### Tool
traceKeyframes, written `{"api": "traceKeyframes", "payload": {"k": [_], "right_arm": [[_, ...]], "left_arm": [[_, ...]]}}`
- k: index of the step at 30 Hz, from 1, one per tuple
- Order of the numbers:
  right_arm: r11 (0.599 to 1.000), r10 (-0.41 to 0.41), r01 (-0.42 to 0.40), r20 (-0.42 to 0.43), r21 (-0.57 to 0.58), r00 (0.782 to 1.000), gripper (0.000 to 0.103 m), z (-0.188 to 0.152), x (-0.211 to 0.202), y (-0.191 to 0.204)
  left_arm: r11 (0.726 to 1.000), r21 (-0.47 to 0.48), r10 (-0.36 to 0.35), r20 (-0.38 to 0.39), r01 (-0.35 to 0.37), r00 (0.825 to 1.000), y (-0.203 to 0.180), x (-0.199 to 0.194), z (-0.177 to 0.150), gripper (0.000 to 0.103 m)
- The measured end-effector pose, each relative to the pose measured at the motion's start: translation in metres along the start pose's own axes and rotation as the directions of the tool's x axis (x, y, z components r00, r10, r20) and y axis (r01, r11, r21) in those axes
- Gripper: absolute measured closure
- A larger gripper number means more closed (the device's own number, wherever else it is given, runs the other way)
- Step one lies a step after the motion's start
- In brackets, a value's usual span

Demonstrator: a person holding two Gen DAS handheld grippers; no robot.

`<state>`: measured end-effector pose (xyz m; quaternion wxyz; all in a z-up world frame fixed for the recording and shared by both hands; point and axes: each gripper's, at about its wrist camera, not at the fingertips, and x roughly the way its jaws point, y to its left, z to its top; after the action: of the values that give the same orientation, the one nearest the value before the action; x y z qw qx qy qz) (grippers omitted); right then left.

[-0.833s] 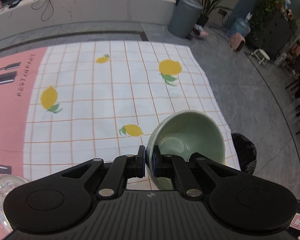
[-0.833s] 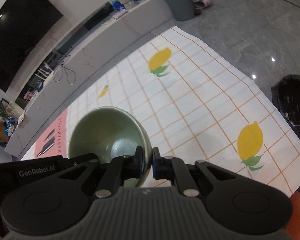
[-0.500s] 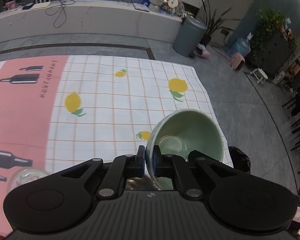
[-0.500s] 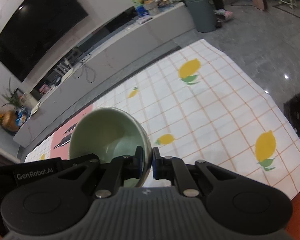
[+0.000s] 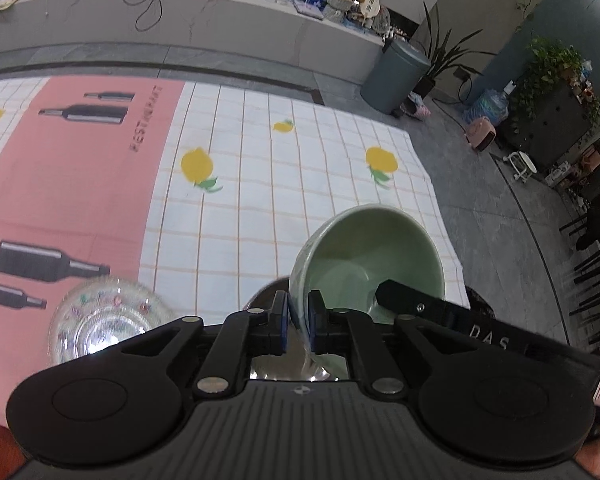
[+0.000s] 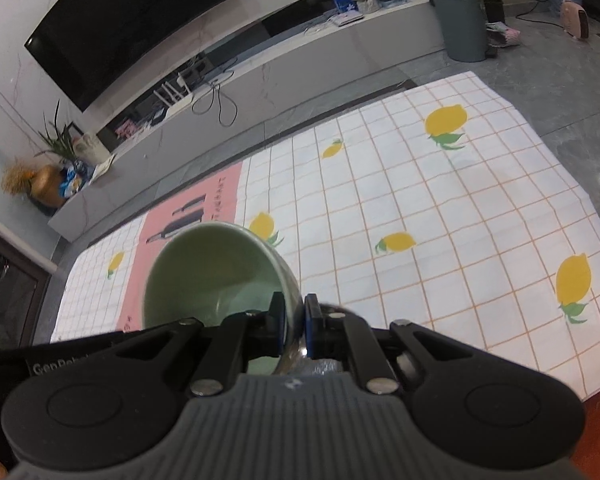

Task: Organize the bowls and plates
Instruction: 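Lift the pale green bowl with both grippers and carry it over the nested bowls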

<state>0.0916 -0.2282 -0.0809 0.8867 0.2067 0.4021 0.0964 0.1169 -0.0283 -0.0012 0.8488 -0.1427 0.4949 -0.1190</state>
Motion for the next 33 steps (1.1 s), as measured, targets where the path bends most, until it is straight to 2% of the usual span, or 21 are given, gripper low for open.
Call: {"api": "traceKeyframes", "payload": {"k": [8,17,22,33], "right_arm": [[1.0,-0.023,0.024,-0.079,0.003,0.997,0.097,-0.016,0.02,-0.003],[0.996,-0.087,0.083,-0.157,-0.032,0.984,0.097,-0.028,0.044,-0.007],[0.991,-0.124,0.115,-0.165,-0.061,0.978,0.098,-0.03,0.05,-0.01],[0.992,-0.121,0.114,-0.218,-0.046,0.968,0.098,-0.033,0.072,-0.029]], "left_arm": [[0.999,-0.032,0.013,-0.076,-0.015,0.997,0.017,0.016,-0.015,0.092],[0.996,-0.082,0.017,-0.179,-0.032,0.984,0.029,0.042,-0.024,0.092],[0.997,-0.05,0.044,-0.199,-0.055,0.979,0.02,0.052,-0.025,0.092],[0.99,0.058,0.135,-0.204,-0.126,0.97,0.006,0.069,-0.028,0.091]]}}
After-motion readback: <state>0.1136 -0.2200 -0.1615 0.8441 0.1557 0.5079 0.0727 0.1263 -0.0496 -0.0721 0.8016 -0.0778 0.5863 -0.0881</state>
